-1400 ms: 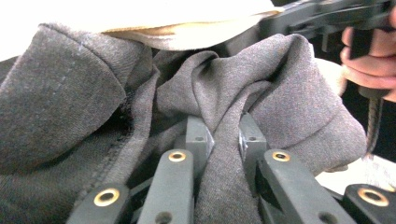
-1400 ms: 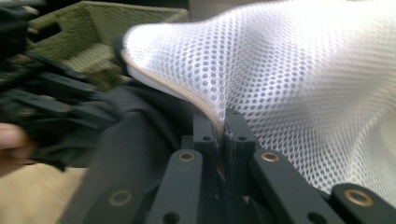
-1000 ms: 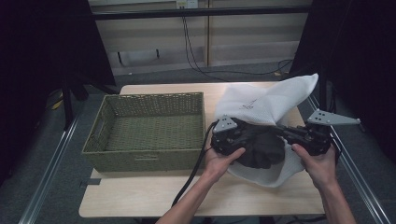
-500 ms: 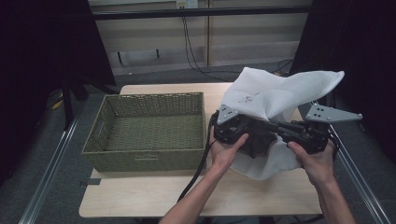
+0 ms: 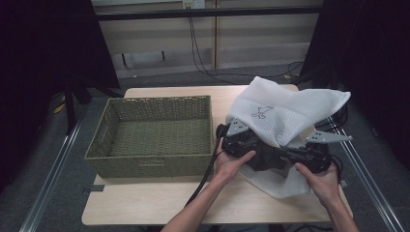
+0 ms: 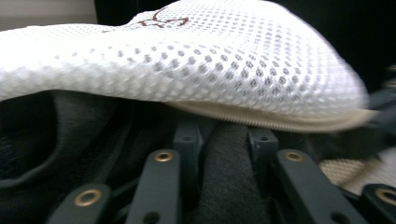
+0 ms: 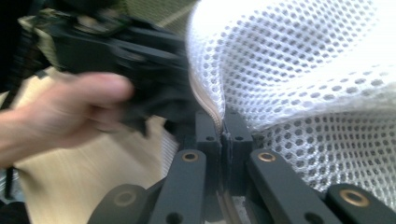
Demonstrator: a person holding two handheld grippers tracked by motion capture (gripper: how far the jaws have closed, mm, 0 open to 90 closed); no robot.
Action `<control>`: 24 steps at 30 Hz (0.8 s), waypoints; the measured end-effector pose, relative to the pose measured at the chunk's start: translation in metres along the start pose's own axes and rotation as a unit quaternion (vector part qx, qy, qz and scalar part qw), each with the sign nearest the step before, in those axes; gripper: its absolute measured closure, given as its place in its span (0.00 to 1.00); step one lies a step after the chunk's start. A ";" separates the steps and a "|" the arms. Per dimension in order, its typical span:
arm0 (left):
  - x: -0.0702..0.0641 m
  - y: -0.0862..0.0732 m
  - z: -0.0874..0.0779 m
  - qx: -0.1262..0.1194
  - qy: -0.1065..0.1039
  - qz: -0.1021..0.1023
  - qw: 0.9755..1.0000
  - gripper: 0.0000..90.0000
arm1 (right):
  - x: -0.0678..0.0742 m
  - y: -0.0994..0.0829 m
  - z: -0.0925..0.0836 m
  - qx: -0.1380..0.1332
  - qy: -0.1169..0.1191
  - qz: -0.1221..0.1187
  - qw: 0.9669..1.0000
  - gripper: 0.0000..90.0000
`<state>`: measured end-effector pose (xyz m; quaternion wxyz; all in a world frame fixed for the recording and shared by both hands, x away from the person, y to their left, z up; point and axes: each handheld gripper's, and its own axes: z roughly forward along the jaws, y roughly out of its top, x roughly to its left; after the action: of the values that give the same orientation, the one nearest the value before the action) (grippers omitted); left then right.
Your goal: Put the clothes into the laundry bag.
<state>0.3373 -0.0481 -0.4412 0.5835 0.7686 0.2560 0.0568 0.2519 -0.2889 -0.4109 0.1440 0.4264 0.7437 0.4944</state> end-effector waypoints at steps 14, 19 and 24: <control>-0.026 -0.001 -0.044 0.003 -0.049 0.048 0.998 0.48 | -0.021 -0.031 -0.006 0.051 -0.065 -0.002 0.997 0.97; -0.026 -0.009 -0.053 0.007 -0.065 0.038 0.997 0.49 | -0.032 -0.037 -0.015 0.055 -0.090 -0.006 0.994 0.97; -0.027 -0.021 -0.054 0.026 -0.071 0.050 0.996 0.64 | -0.041 -0.040 -0.023 0.048 -0.104 0.001 0.993 0.97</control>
<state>0.2866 -0.0095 -0.4379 0.5762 0.7976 0.1769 0.0242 0.2412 -0.3408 -0.4431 0.1994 0.4828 0.7473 0.4107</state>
